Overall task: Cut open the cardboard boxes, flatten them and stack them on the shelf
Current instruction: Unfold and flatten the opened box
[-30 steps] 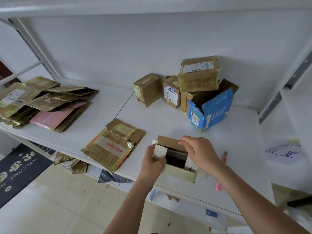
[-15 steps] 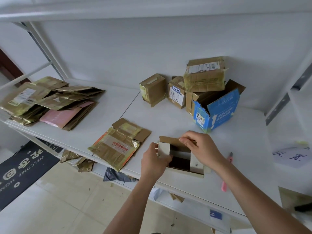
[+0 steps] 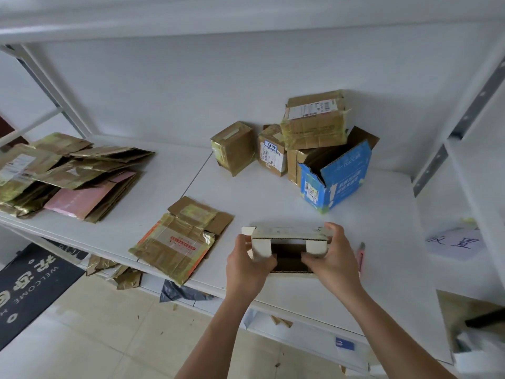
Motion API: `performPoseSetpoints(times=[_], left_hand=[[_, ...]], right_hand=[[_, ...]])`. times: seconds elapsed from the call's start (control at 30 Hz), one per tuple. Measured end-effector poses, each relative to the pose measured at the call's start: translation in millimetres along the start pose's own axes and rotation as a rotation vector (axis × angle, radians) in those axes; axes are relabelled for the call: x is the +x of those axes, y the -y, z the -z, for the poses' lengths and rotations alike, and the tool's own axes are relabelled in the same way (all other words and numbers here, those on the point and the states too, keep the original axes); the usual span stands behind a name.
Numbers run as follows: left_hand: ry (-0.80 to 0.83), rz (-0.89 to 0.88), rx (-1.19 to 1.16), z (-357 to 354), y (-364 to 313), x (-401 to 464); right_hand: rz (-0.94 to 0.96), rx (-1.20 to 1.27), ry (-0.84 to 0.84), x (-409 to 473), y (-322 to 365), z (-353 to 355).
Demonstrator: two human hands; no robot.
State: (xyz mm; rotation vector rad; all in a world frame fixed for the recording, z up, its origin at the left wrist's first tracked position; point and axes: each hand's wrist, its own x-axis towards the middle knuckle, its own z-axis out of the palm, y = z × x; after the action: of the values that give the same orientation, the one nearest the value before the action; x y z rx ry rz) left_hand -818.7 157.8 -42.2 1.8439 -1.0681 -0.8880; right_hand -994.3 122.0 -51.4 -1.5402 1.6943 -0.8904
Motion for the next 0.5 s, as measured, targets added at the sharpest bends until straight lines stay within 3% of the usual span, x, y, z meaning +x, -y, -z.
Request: performPoseSetpoints(times=[0.1, 0.27, 0.37, 0.43, 0.5], left_hand=[[0.125, 0.061, -0.176, 11, 2, 4], [0.395, 0.299, -0.764, 51, 18, 16], [0.405, 0.478, -0.972, 66, 40, 23], [0.361, 0.565, -0.906, 67, 52, 23], [0.333, 0.61, -0.597, 61, 62, 20]], right_hand=[[0.014, -0.024, 0.039, 6, 2, 11], [0.133, -0.07, 0.493, 10, -10, 36], [0.223, -0.225, 0.668, 7, -28, 24], [0.244, -0.353, 0.737, 5, -39, 13], [0.266, -0.494, 0.761, 1, -45, 1]])
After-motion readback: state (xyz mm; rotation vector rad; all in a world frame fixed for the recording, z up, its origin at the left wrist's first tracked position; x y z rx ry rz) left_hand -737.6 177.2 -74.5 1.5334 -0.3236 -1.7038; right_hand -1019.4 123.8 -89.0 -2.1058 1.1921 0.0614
